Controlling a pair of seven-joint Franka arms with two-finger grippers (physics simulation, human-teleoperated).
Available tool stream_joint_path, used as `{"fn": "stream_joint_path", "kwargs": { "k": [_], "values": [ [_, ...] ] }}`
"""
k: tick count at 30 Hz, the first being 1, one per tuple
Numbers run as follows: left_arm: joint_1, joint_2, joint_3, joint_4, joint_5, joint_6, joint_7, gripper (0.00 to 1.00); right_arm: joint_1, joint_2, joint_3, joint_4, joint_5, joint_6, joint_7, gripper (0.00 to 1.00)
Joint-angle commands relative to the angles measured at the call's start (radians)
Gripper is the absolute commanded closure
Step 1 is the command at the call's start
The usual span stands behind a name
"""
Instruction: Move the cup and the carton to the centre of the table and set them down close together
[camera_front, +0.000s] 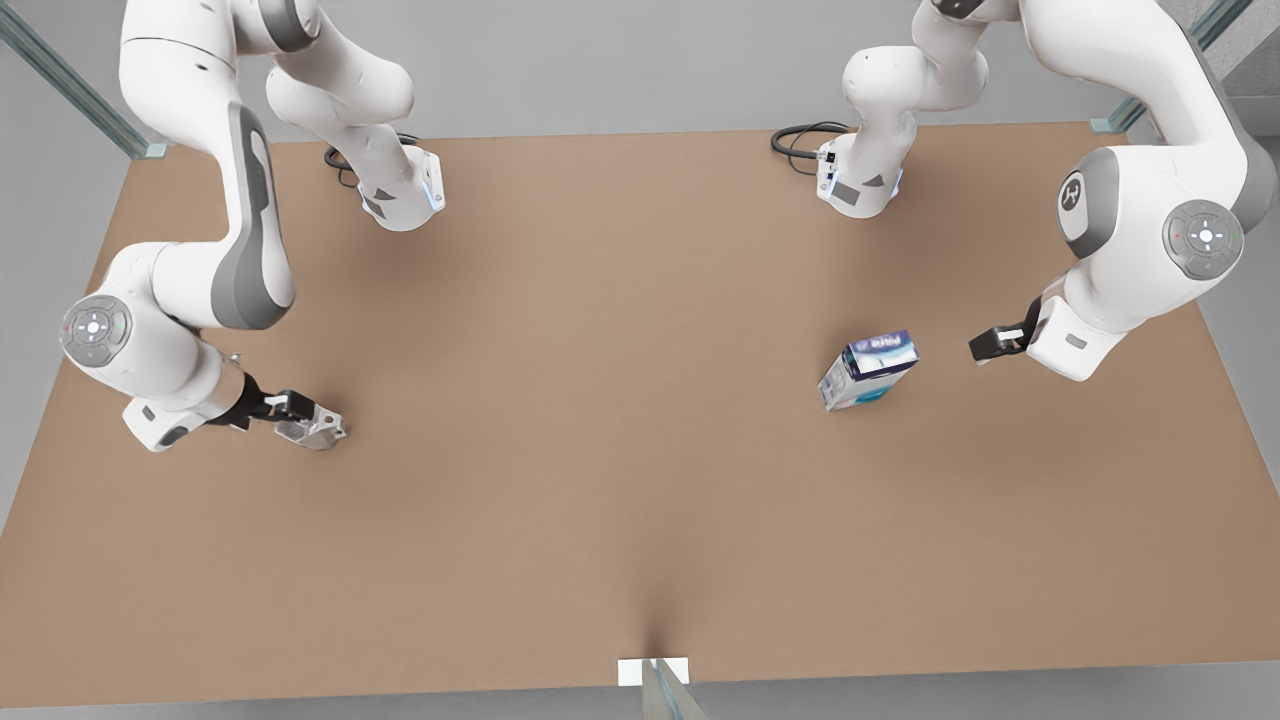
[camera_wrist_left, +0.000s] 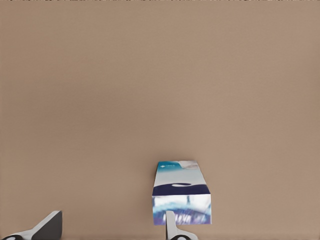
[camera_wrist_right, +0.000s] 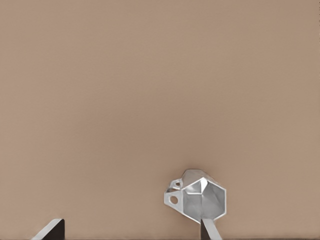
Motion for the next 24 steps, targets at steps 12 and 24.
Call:
{"fn": "stream_joint_path", "kwargs": {
  "k": [12,24],
  "values": [
    [0.000,-0.003,0.000,-0.005,0.001,-0.008,0.000,0.00,-0.073,-0.011,-0.092,-0.226,0.018,0.267,-0.270,0.00],
    [0.000,-0.002,0.000,-0.005,0.001,-0.018,-0.002,0.00,-0.085,0.105,-0.134,-0.288,0.094,0.350,-0.353,0.00]
  ]
}}
